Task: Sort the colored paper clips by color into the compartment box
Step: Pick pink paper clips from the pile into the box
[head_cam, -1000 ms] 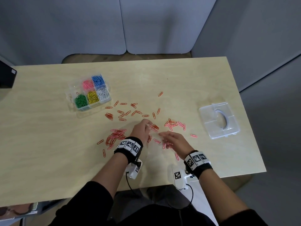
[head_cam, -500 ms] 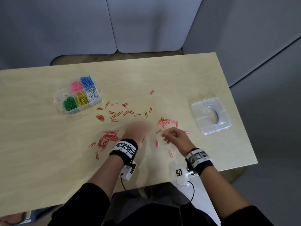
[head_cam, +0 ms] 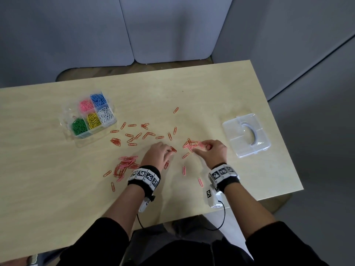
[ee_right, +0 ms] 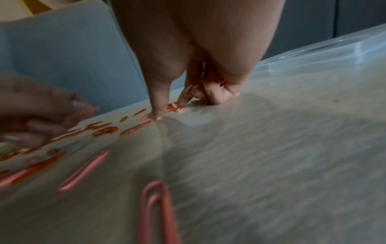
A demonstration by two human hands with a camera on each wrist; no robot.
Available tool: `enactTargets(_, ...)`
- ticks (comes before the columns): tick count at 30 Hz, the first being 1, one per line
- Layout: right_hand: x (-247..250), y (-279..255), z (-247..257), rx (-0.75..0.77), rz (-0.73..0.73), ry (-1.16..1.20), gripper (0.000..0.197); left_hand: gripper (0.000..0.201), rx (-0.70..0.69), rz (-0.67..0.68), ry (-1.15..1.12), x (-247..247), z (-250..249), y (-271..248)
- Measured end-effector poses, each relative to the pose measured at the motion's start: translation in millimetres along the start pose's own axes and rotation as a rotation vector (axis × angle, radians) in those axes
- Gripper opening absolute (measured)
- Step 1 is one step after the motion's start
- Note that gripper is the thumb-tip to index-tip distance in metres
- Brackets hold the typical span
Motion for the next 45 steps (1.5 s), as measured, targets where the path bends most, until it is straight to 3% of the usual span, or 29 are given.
enactTargets(2,-11.1,-7.1,9.2,0.079,-0.025,-0.035,0.034,0.017,0.066,-0.035,-0.063,2.2,-3.9,1.1)
enactTargets(5,-22.8,-12.2,14.5,0.123,-0.012,-0.115,0.021,0.027,0.199,-0.079,-0.262,3.2,-12.1,5.4)
enactTargets(8,-29.2,-13.8,23.1,0.178,0.038,-0.227,0.021,0.035,0.222,-0.113,-0.417,0.0,-23.2,14.2)
enactTargets(12,-25.0,-10.2,26.6,0.222,0.063,-0.238,0.019,0.013,0.300,-0.106,-0.563,-11.8,-27.7,21.4)
enactTargets(14,-18.3,-7.3,19.1,0.153,0.137,-0.058,0.019,0.021,0.322,-0.084,-0.590,-14.7,-28.9,24.8)
enactTargets(17,-13.4,-16.2,10.9,-0.017,0.349,0.477,0.014,0.034,0.311,-0.051,-0.479,-15.8,-33.7,27.5)
enactTargets(20,-11.0,-23.6,3.4,-0.185,0.484,0.889,0.009,0.027,0.270,-0.048,-0.322,-20.6,-37.3,28.1)
enactTargets(23,-12.4,-26.6,-2.6,-0.272,0.590,1.096,0.030,0.020,0.222,-0.023,-0.181,-28.9,-36.9,27.7)
enactTargets(28,-8.1,-32.1,-0.5,-0.410,0.690,1.355,0.019,0.019,0.191,-0.059,-0.141,-33.5,-39.9,30.9)
enactTargets(30,-6.1,-25.4,-0.2,-0.364,0.663,1.174,0.021,0.019,0.195,-0.050,-0.139,-34.2,-40.2,30.3)
enactTargets(31,-3.7,-17.8,-0.6,-0.265,0.607,0.960,0.021,0.018,0.203,-0.050,-0.139,-33.5,-40.3,29.1)
enactTargets(33,4.2,-1.2,5.8,0.053,0.452,0.381,0.011,0.014,0.210,-0.094,-0.148,-29.5,-38.4,25.5)
enactTargets(34,6.0,5.6,11.5,0.208,0.386,0.133,0.016,0.013,0.215,-0.124,-0.158,-27.5,-36.4,24.1)
enactTargets(36,6.0,11.9,25.2,0.387,0.366,-0.129,0.031,0.015,0.213,-0.146,-0.164,-25.6,-33.9,23.0)
enactTargets(40,4.4,21.1,37.4,0.515,0.376,-0.265,0.039,0.017,0.162,-0.096,-0.152,-27.3,-34.0,26.4)
enactTargets(45,3.0,19.3,28.8,0.404,0.287,-0.274,0.017,0.020,0.168,-0.105,-0.138,-27.5,-37.6,29.1)
Point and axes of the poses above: each hand's wrist, its own y-axis towards the middle knuckle, its own x-axis out of the back of the hand, z = x × y, the point moved 6 cm from there along y, towards the middle knuckle, and after that the axes turned 9 degrees about -y, right-handed, at the moved point
